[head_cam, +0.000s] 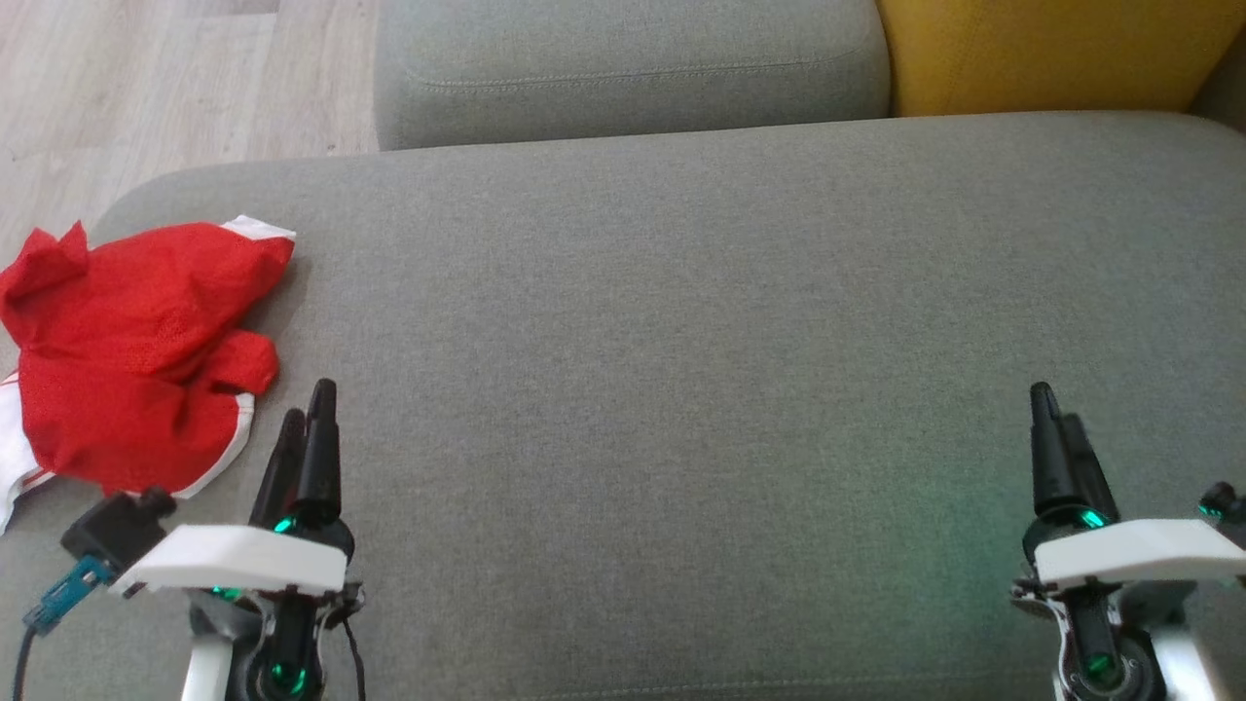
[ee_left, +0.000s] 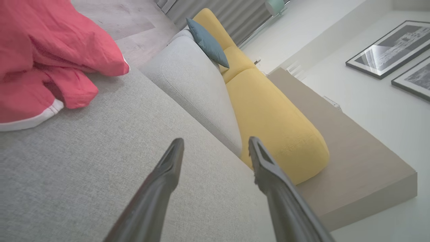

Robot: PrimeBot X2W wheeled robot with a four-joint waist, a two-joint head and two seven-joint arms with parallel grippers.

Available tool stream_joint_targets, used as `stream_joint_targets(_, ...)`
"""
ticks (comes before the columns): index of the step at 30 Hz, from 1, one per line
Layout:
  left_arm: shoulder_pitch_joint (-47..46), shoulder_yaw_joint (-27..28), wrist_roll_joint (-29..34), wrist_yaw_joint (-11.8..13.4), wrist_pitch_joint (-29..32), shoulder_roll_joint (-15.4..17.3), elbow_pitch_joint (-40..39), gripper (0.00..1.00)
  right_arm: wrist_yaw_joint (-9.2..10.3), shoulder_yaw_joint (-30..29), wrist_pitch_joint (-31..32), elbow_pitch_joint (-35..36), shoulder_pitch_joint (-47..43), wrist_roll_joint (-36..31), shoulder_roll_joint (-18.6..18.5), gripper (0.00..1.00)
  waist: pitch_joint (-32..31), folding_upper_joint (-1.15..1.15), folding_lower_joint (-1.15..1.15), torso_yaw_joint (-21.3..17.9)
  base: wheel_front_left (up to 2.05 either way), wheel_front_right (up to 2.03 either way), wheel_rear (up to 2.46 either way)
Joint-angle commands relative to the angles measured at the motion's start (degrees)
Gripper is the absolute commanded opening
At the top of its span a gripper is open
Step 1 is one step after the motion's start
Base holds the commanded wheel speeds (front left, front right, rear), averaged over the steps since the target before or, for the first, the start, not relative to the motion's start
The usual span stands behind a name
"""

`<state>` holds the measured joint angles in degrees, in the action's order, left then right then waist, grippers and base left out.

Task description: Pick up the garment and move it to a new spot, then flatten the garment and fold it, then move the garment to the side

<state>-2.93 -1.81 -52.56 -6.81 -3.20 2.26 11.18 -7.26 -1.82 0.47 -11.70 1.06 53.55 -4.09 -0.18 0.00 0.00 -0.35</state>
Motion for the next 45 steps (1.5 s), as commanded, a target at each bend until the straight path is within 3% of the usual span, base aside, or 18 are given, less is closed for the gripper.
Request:
stream_joint_targets(1, -3.1, 0.3, 2.3, 0.1, -0.7, 1.2, -2.4, 1.0, -0.11, 1.1, -0.6, 2.6, 3.6, -2.3, -1.0, 1.0, 0.0, 0.0, 0.0, 0.0, 0.0, 0.0, 0.0)
stream_joint_targets(45, -3.7, -2.7, 33.4, 3.1, -7.9, 3.6, -1.1, 1.0, -0.19, 3.7, -2.7, 3.5, 3.6, -35.2, 0.0, 1.0, -0.1, 0.0, 0.0, 0.0, 0.0, 0.0, 0.0)
